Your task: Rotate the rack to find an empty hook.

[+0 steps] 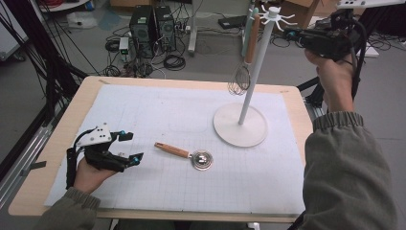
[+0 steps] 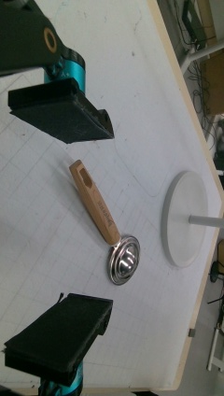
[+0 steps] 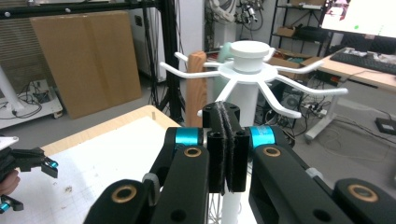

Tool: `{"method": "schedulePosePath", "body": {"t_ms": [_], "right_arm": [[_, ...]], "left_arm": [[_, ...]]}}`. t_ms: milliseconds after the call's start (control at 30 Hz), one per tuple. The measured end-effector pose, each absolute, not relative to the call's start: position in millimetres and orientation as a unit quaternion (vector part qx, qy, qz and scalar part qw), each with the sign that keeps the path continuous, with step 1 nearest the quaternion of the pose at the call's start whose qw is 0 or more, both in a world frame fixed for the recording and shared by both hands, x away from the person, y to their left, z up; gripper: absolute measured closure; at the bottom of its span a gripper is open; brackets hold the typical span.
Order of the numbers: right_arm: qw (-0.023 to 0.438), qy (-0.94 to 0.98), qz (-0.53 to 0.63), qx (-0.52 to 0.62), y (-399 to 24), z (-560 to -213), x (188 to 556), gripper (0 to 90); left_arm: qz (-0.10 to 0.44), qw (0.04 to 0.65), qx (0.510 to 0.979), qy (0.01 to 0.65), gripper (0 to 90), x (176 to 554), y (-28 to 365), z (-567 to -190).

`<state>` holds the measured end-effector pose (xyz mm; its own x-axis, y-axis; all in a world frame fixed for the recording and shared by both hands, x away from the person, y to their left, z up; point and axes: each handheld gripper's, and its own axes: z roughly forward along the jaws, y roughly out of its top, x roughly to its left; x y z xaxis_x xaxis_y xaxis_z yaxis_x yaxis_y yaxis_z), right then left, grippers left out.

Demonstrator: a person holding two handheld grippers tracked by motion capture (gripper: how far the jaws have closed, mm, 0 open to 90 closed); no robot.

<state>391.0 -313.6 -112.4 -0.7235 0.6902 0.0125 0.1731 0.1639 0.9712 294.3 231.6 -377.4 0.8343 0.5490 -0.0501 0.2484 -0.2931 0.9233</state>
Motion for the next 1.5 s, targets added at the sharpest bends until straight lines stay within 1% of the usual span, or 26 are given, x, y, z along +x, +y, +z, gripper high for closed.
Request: {"method": "schedulePosePath", "body": {"t_ms": [100,533,1033,1067,1100,1133,1200,1300,1333,1400,1433,1500], "right_arm": [[0.22,0.729,0.577,0.294,-309,-113,390,89.4],[0.226,0.738,0.571,0.281,-288,-107,389,89.4],[0.227,0.74,0.572,0.271,-280,-109,388,89.3],[0.228,0.74,0.572,0.27,-280,-109,386,87.6],[0.229,0.739,0.575,0.266,-281,-110,385,83.0],[0.219,0.737,0.582,0.265,-282,-111,383,79.1],[0.215,0.736,0.588,0.259,-282,-113,380,76.3],[0.208,0.73,0.599,0.256,-283,-118,375,67.2],[0.207,0.732,0.598,0.254,-283,-120,374,66.2],[0.205,0.732,0.599,0.251,-282,-124,371,61.0],[0.205,0.731,0.602,0.248,-282,-126,369,60.5],[0.2,0.73,0.606,0.244,-280,-131,365,56.8]], "left_arm": [[0.141,0.54,0.79,0.253,16.0,294,232,-377],[0.141,0.541,0.79,0.252,15.9,293,232,-376],[0.141,0.541,0.79,0.251,15.9,293,233,-376],[0.141,0.54,0.791,0.251,15.9,294,233,-376],[0.14,0.541,0.79,0.252,15.9,293,233,-377],[0.14,0.541,0.79,0.252,15.9,293,233,-377],[0.142,0.54,0.79,0.252,16.0,294,233,-377],[0.141,0.542,0.789,0.253,16.0,293,233,-376],[0.142,0.541,0.79,0.252,16.0,294,233,-376],[0.14,0.54,0.791,0.251,16.0,294,233,-377],[0.14,0.539,0.791,0.253,16.0,294,233,-377],[0.138,0.541,0.79,0.253,16.0,294,233,-378]]}}
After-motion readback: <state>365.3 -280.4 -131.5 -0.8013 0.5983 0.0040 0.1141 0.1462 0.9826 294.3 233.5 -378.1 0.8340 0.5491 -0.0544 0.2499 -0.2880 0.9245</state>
